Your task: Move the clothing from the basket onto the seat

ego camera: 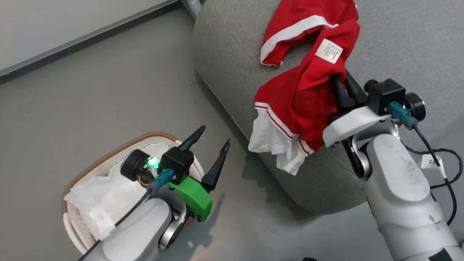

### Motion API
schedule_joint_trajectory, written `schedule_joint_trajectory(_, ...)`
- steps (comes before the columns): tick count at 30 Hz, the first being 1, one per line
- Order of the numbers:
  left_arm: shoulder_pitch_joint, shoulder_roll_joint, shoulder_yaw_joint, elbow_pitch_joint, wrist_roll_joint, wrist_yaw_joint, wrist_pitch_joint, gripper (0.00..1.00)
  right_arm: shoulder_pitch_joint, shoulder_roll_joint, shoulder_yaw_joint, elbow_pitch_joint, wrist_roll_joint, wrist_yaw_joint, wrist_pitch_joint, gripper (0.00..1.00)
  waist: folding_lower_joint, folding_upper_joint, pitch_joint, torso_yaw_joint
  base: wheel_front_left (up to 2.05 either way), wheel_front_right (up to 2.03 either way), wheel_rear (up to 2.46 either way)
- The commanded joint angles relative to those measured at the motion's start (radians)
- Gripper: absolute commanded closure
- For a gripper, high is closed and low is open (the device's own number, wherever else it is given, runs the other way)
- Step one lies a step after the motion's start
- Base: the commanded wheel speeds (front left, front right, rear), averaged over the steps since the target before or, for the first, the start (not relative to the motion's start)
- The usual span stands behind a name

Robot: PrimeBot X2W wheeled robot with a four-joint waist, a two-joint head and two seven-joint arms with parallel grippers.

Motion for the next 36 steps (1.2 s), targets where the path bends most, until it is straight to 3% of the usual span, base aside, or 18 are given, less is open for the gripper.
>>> schedule_joint_trajectory(1,-0.021,-0.001,0.004,0.0,0.008,0.003,-0.007,0.0,-0.034,-0.003,-0.02,0.01,-0.028,-0.001,-0.002,1.0,0.0,0.0,0.02,0.033,0.0,0.0,0.0)
schedule_joint_trajectory(5,-0.039,-0.012,0.005,-0.008,0.017,0.009,-0.011,0.0,-0.139,-0.014,-0.095,0.044,-0.095,-0.001,-0.002,1.0,0.0,0.0,0.046,0.082,0.0,0.0,0.0)
schedule_joint_trajectory(8,-0.058,-0.022,-0.004,-0.013,0.028,0.006,-0.013,0.0,-0.238,-0.068,-0.145,0.077,-0.125,-0.001,-0.002,1.0,0.0,0.0,0.072,0.133,0.0,0.0,0.0)
schedule_joint_trajectory(17,-0.093,-0.035,-0.02,-0.033,0.047,0.006,-0.015,0.0,-0.498,-0.328,-0.257,0.168,-0.18,-0.001,0.063,1.0,0.0,0.0,0.144,0.286,0.0,0.0,0.0)
schedule_joint_trajectory(23,-0.113,-0.033,-0.025,-0.047,0.056,0.01,-0.013,0.0,-0.542,-0.456,-0.337,0.251,-0.205,-0.001,0.104,1.0,0.0,0.0,0.201,0.368,0.0,0.0,0.0)
schedule_joint_trajectory(27,-0.129,-0.032,-0.033,-0.056,0.066,0.007,-0.01,0.0,-0.502,-0.481,-0.405,0.339,-0.244,-0.001,0.108,1.0,0.0,0.0,0.238,0.403,0.0,0.0,0.0)
schedule_joint_trajectory(32,-0.134,-0.032,-0.034,-0.062,0.071,0.015,-0.01,0.0,-0.46,-0.445,-0.47,0.417,-0.275,-0.001,0.077,1.0,0.0,0.0,0.267,0.42,0.0,0.0,0.0)
schedule_joint_trajectory(33,-0.125,-0.034,-0.039,-0.062,0.069,0.017,-0.012,0.0,-0.437,-0.427,-0.501,0.45,-0.294,-0.001,0.063,0.96,0.0,0.0,0.271,0.421,0.0,0.0,0.0)
schedule_joint_trajectory(34,-0.121,-0.033,-0.041,-0.061,0.069,0.017,-0.012,0.0,-0.432,-0.419,-0.516,0.464,-0.307,-0.001,0.057,0.69,0.0,0.0,0.272,0.421,0.0,0.0,0.0)
schedule_joint_trajectory(35,-0.12,-0.033,-0.042,-0.061,0.068,0.017,-0.012,0.0,-0.43,-0.412,-0.525,0.47,-0.317,-0.001,0.05,0.11,0.0,0.0,0.272,0.42,0.0,0.0,0.0)
schedule_joint_trajectory(36,-0.118,-0.03,-0.043,-0.061,0.067,0.018,-0.012,0.0,-0.427,-0.402,-0.537,0.475,-0.329,-0.001,0.041,0.0,0.0,0.0,0.271,0.418,0.0,0.0,0.0)
